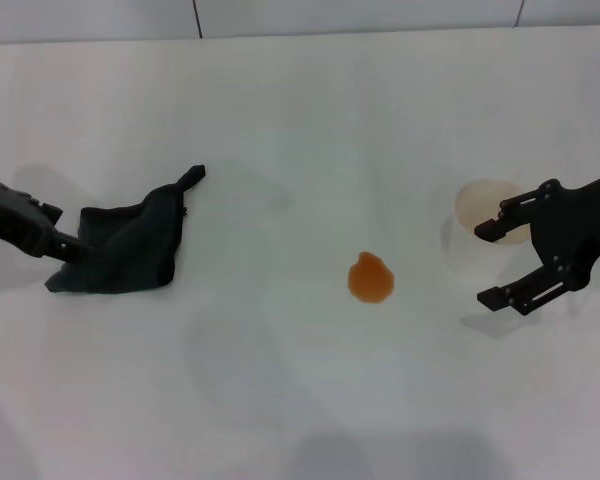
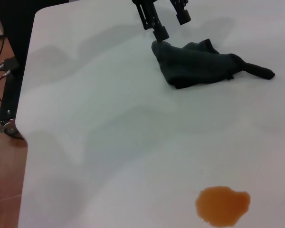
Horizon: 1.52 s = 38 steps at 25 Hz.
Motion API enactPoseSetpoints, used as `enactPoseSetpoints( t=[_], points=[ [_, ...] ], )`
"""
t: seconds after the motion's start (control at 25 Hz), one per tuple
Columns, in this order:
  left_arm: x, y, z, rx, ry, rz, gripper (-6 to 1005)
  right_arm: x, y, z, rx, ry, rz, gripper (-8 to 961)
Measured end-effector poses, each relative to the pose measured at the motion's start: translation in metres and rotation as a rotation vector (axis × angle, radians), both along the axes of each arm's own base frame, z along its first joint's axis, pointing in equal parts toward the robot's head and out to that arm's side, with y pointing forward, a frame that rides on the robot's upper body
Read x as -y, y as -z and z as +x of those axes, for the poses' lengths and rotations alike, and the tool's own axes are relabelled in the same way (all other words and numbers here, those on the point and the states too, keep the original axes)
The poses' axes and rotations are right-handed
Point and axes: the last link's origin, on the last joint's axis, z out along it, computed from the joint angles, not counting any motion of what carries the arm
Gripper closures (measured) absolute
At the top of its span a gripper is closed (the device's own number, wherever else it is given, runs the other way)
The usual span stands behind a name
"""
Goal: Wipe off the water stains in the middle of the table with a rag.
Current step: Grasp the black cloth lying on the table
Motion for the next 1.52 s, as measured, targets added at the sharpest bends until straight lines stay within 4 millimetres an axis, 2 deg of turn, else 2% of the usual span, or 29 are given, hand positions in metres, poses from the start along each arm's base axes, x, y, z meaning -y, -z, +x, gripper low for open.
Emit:
enactPoseSetpoints(
  t=[0.12,0.4,0.72,0.92,1.36,1.48,1.52],
  points=[
    [-0.001,0.003,0.0,0.004,-0.011,0.011,125,0.0,0.0,-0.001,-0.001,-0.003,0.0,109],
    [-0.005,0.025,0.003,0.024,-0.018,-0.035,125,-0.002,0.001,-0.002,0.001,-0.012,0.003,110],
    [-0.006,0.037,0.002,0.001,-0.01,-0.056,125,-0.002,0.001,-0.001,0.001,-0.01,0.005,110],
    [-0.007,0.041,0.003,-0.015,-0.015,-0.059,264,-0.003,0.001,0.0,0.002,-0.009,0.016,110],
    [-0.011,0.036,-0.001,-0.042,-0.05,-0.024,454,-0.003,0.001,0.0,0.002,-0.01,0.018,110],
    [-0.011,0.034,-0.002,-0.043,-0.055,-0.018,700,-0.003,0.001,-0.001,0.002,-0.01,0.017,110],
    [-0.011,0.034,-0.002,-0.042,-0.056,-0.017,743,-0.003,0.001,-0.001,0.001,-0.011,0.017,110]
  ],
)
